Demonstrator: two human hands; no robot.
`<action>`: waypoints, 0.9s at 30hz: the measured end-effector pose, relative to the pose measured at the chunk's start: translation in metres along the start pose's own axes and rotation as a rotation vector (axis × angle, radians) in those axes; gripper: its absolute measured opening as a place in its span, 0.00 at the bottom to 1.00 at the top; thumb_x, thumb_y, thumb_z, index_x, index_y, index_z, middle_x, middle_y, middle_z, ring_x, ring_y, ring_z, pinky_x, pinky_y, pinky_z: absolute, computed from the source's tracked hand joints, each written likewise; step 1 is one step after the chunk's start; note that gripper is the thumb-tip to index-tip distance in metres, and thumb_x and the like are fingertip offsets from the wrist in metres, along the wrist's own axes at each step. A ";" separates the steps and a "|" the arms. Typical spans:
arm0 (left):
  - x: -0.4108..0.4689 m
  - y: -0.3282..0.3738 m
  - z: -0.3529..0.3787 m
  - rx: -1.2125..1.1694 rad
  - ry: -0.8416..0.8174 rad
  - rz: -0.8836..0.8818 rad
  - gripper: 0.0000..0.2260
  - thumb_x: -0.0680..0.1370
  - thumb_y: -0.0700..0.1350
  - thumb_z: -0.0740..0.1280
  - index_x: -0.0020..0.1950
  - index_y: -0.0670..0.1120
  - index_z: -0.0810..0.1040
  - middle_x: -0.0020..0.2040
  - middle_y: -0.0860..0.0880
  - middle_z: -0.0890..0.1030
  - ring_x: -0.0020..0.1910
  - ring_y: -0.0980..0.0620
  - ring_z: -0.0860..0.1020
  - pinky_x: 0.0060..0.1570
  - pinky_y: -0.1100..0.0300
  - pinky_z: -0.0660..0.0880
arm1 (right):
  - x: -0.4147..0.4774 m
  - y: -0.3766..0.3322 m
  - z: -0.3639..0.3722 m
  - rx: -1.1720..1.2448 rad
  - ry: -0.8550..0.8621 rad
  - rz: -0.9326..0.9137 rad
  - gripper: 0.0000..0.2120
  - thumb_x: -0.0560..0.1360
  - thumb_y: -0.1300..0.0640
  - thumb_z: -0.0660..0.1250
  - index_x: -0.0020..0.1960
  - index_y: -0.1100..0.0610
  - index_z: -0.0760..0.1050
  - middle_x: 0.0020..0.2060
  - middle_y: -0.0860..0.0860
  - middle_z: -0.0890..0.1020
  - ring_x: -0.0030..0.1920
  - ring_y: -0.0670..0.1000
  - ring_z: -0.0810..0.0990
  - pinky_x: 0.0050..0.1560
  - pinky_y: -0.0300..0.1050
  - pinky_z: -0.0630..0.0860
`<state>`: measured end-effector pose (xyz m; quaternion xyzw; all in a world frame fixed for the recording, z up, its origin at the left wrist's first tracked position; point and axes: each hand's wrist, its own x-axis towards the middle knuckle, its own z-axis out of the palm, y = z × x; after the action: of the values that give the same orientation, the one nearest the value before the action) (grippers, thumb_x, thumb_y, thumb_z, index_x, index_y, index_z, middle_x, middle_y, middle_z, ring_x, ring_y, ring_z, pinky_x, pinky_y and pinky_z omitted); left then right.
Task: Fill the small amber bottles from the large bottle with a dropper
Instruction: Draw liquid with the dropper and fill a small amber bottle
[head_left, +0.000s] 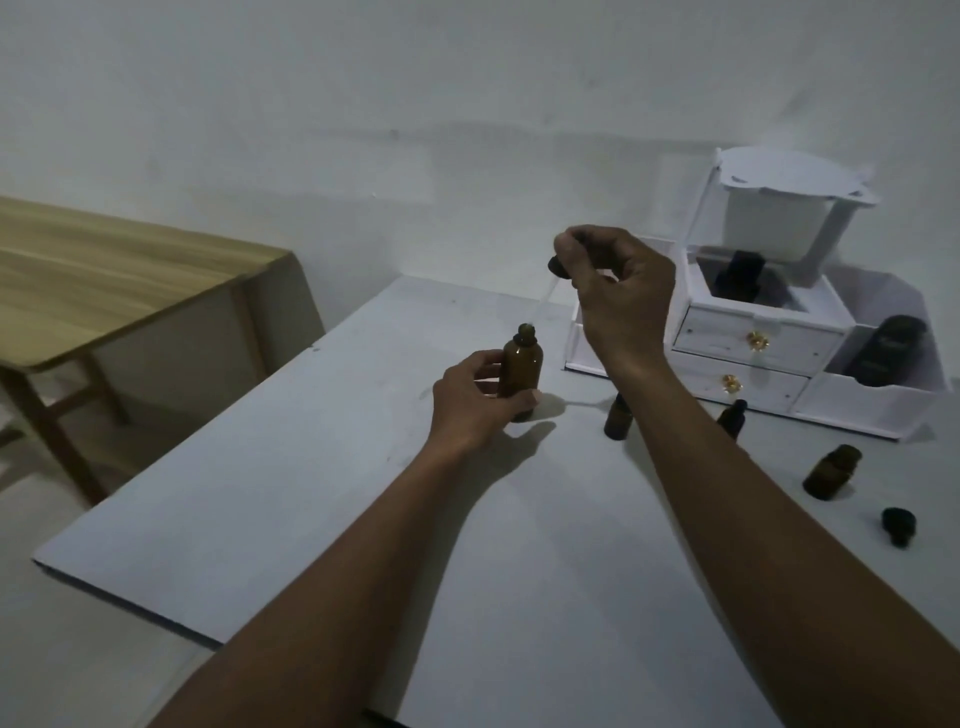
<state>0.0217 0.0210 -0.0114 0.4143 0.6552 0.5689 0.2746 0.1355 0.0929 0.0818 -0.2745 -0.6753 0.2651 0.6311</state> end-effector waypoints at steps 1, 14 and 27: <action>0.001 -0.001 0.001 0.001 0.002 -0.007 0.30 0.67 0.45 0.82 0.68 0.48 0.78 0.60 0.48 0.83 0.56 0.49 0.82 0.62 0.48 0.78 | 0.000 0.002 0.002 -0.011 -0.013 0.002 0.06 0.75 0.53 0.72 0.49 0.54 0.83 0.39 0.45 0.85 0.40 0.42 0.85 0.44 0.35 0.80; -0.001 -0.004 0.001 -0.031 0.005 -0.036 0.26 0.69 0.45 0.82 0.65 0.49 0.79 0.58 0.51 0.84 0.52 0.52 0.83 0.58 0.51 0.81 | -0.022 0.033 0.017 -0.171 -0.206 0.088 0.07 0.74 0.52 0.73 0.49 0.54 0.85 0.39 0.45 0.86 0.41 0.41 0.84 0.47 0.33 0.79; -0.003 -0.005 -0.001 -0.047 -0.008 -0.058 0.26 0.71 0.45 0.80 0.67 0.49 0.78 0.61 0.50 0.83 0.55 0.50 0.82 0.62 0.49 0.78 | -0.029 0.039 0.024 -0.188 -0.186 0.109 0.06 0.74 0.52 0.73 0.47 0.54 0.85 0.38 0.45 0.85 0.40 0.41 0.84 0.44 0.30 0.78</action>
<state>0.0215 0.0177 -0.0163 0.3909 0.6521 0.5743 0.3035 0.1144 0.0998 0.0323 -0.3431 -0.7367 0.2590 0.5221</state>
